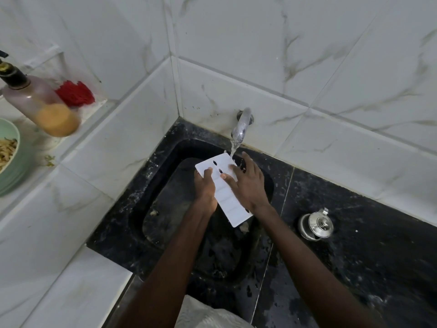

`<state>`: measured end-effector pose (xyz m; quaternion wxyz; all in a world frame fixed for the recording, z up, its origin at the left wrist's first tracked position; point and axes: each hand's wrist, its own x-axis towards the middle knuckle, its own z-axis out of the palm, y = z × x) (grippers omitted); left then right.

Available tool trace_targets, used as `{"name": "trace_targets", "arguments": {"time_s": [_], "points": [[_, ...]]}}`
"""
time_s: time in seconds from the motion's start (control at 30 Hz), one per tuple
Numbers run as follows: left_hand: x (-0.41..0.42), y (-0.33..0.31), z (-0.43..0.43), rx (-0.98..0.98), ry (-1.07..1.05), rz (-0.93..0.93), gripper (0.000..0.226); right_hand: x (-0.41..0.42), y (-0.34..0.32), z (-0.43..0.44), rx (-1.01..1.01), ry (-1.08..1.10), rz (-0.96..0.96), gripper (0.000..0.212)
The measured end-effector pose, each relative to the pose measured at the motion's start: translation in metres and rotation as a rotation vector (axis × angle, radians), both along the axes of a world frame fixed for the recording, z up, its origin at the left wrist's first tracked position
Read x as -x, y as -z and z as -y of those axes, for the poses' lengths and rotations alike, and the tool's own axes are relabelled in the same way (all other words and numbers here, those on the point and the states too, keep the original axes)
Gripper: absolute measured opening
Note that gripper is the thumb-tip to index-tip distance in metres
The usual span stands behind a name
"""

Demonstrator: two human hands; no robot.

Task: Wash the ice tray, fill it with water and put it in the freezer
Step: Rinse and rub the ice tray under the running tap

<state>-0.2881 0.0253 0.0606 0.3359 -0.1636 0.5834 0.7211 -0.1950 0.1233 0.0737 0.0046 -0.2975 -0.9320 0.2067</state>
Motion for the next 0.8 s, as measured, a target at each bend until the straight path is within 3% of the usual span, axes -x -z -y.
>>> {"name": "trace_targets", "arguments": {"time_s": [0.13, 0.27, 0.4, 0.57, 0.7, 0.8], "points": [[0.007, 0.001, 0.005, 0.017, 0.008, -0.016, 0.031, 0.001, -0.008, 0.003, 0.127, -0.124, -0.006, 0.060], [0.007, -0.003, 0.006, 0.002, 0.028, 0.008, 0.029, 0.002, -0.007, -0.008, -0.035, -0.093, 0.027, 0.067], [0.012, 0.001, 0.006, 0.034, 0.036, -0.011, 0.033, 0.010, -0.012, 0.002, 0.121, -0.143, 0.094, 0.067], [0.022, 0.007, 0.015, 0.027, -0.034, 0.012, 0.039, -0.005, -0.006, 0.000, 0.075, -0.092, -0.055, 0.053], [0.026, 0.006, 0.011, 0.025, -0.008, -0.009, 0.041, -0.002, -0.005, 0.006, 0.131, -0.106, 0.107, 0.066], [0.026, 0.005, 0.011, 0.054, 0.016, -0.021, 0.043, -0.002, -0.007, 0.007, 0.201, -0.162, 0.079, 0.063]]}}
